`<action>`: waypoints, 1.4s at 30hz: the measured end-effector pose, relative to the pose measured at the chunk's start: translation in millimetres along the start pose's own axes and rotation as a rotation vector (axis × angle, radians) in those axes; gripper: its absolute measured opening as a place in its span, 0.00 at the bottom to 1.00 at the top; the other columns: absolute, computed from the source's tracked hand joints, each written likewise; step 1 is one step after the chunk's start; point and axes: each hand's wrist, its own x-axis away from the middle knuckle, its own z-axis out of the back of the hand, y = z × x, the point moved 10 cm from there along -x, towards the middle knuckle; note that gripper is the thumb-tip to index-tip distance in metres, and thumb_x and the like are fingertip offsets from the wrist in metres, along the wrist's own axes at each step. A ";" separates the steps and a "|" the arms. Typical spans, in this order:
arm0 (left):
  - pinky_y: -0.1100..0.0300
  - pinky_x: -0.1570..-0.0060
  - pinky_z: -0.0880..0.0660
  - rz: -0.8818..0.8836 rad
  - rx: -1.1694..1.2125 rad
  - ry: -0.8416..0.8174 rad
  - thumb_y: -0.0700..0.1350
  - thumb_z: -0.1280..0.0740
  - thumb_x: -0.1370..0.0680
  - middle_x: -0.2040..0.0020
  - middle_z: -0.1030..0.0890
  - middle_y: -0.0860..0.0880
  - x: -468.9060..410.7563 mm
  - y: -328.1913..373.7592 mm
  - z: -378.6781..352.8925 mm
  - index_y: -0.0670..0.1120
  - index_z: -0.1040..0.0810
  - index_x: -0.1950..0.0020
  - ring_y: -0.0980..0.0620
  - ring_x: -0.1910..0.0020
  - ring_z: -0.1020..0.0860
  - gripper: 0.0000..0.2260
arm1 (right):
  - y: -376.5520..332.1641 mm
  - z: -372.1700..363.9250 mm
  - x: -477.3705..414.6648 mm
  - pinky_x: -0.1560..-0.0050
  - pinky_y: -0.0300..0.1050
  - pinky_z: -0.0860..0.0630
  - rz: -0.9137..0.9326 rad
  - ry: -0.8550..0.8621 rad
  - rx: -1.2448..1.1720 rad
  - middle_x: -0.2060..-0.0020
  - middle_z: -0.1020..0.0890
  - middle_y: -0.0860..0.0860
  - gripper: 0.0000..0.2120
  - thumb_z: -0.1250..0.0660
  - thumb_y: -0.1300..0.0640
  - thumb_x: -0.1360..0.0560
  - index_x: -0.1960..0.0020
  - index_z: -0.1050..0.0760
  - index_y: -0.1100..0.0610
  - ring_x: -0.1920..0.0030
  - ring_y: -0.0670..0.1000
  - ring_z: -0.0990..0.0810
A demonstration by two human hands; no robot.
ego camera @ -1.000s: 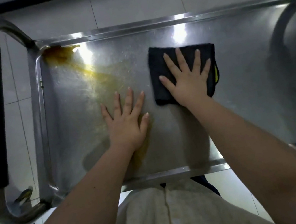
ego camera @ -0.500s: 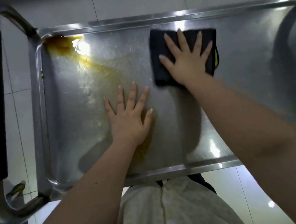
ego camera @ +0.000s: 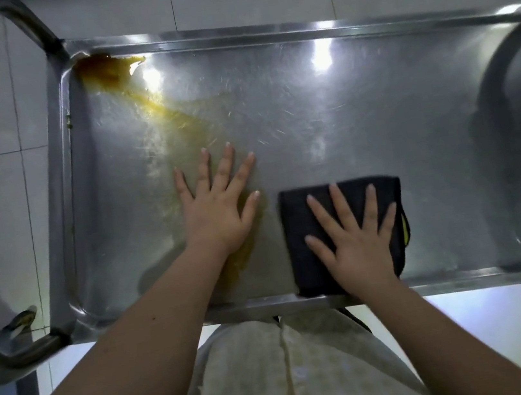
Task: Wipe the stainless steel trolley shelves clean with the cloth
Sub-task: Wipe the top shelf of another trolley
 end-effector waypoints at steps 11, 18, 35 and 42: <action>0.37 0.29 0.68 0.015 -0.035 -0.038 0.65 0.59 0.20 0.19 0.59 0.55 -0.8 -1.3 -1.3 0.64 0.62 0.22 0.45 0.21 0.62 0.27 | 64.1 62.3 -176.0 0.31 0.76 0.63 -0.168 0.051 0.025 0.20 0.53 0.45 0.31 0.61 0.29 0.24 0.22 0.58 0.35 0.23 0.65 0.60; 0.34 0.28 0.65 0.030 -0.071 -0.051 0.65 0.58 0.20 0.19 0.59 0.55 7.2 -0.7 -2.9 0.64 0.62 0.22 0.44 0.21 0.59 0.27 | 77.4 -9.8 56.2 0.32 0.78 0.53 -0.067 -0.080 0.050 0.21 0.45 0.51 0.31 0.59 0.31 0.22 0.21 0.50 0.40 0.24 0.69 0.54; 0.39 0.28 0.64 0.032 -0.091 0.024 0.66 0.55 0.20 0.19 0.50 0.56 -3.3 1.2 -2.0 0.65 0.54 0.21 0.44 0.21 0.51 0.27 | 124.4 47.5 -96.0 0.30 0.75 0.60 -0.171 0.045 -0.031 0.20 0.51 0.46 0.32 0.59 0.30 0.24 0.22 0.56 0.36 0.23 0.67 0.57; 0.38 0.28 0.65 0.029 -0.075 0.022 0.65 0.56 0.20 0.19 0.51 0.55 -0.4 2.6 -0.6 0.64 0.54 0.21 0.45 0.20 0.54 0.27 | 138.9 -0.6 34.6 0.29 0.72 0.63 -0.233 -0.129 -0.085 0.20 0.55 0.45 0.32 0.62 0.27 0.26 0.24 0.62 0.32 0.23 0.65 0.63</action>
